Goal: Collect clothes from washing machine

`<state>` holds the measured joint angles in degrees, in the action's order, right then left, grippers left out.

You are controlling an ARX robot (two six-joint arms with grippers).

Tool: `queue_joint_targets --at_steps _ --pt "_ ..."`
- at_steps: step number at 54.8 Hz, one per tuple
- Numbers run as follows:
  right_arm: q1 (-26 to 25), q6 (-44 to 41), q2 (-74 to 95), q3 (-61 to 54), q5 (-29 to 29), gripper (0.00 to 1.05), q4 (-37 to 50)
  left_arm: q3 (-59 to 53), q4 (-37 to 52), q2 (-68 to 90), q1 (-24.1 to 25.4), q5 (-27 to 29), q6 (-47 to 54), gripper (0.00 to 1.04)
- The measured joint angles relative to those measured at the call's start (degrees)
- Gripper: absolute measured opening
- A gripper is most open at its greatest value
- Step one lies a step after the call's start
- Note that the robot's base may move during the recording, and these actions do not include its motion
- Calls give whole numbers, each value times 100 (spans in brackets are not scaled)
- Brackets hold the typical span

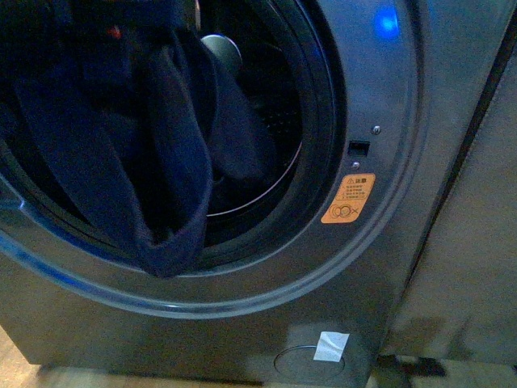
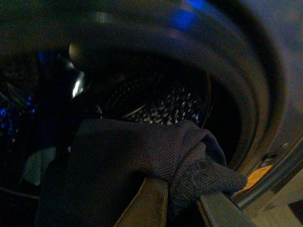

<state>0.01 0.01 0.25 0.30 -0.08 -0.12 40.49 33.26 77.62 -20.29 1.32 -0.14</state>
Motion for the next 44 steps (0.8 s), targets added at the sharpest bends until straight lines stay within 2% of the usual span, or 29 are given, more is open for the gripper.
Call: queue_joint_targets --at_steps 10,25,37,44 --pt "0 0 0 0 0 97 0 374 -339 -750 -332 -98 245 6" --pt "0 0 0 0 0 97 0 1530 -566 -706 -896 -138 560 6" --pt "0 0 0 0 0 97 0 3036 -944 -181 -1532 -142 787 6" --pt "0 0 0 0 0 97 0 3849 -1314 205 -1714 -160 785 6"
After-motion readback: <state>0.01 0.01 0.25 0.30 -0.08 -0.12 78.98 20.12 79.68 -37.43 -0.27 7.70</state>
